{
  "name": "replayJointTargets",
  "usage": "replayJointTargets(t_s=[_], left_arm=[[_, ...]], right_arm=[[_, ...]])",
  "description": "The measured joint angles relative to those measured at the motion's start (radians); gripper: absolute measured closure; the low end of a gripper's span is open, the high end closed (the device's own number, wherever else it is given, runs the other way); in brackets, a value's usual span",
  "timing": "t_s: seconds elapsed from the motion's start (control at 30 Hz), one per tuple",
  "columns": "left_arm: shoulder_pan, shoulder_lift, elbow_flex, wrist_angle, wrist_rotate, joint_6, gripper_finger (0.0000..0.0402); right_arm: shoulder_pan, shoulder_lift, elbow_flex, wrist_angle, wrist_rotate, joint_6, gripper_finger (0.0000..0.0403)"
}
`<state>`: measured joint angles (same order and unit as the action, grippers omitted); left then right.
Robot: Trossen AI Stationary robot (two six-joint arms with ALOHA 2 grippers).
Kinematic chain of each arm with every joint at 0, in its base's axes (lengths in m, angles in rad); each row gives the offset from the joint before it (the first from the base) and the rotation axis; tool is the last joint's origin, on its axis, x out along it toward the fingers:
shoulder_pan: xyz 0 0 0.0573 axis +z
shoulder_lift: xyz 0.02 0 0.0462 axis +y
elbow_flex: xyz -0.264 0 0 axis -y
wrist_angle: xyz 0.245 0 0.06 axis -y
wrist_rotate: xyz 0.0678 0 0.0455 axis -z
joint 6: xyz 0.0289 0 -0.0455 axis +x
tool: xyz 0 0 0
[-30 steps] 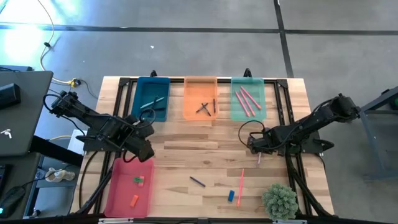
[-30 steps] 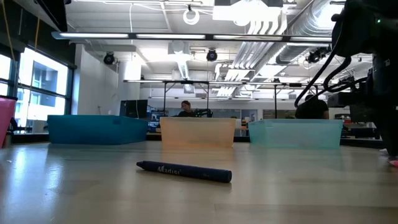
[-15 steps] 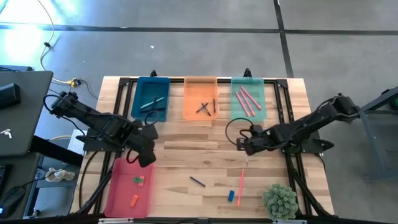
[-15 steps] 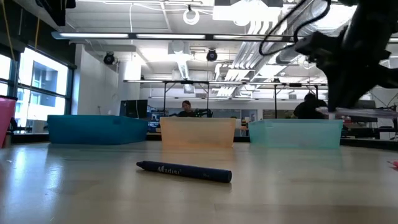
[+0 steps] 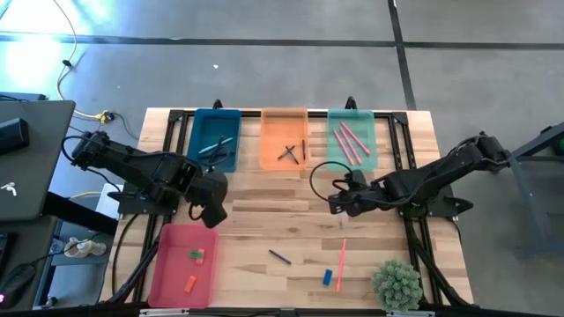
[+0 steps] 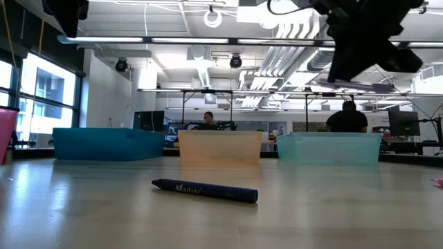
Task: Sort crayons/erasers/pens/pencils in bins
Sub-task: Put the purple pen into the blue bin
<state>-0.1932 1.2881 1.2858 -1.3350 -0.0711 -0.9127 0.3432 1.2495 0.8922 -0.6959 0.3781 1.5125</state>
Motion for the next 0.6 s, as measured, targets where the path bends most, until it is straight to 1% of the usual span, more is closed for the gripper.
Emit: replayJointTargets(t_s=[0.07,0.13,0.4,0.6], left_arm=[[0.018,0.0,0.0,0.028,-0.027,0.009,0.0176],[0.032,0.0,0.0,0.096,-0.041,0.045,0.0175],[0.043,0.007,0.0,0.496,-0.045,0.209,0.0174],[0.038,0.053,0.001,0.712,-0.048,0.251,0.0174]], right_arm=[[-0.004,0.0,0.015,0.023,0.014,-0.039,0.0367],[-0.01,0.0,0.032,0.047,0.025,-0.088,0.0367],[-0.05,0.0,0.116,0.079,0.045,-0.309,0.0367],[-0.058,0.0,0.234,0.08,0.085,-0.488,0.0367]])
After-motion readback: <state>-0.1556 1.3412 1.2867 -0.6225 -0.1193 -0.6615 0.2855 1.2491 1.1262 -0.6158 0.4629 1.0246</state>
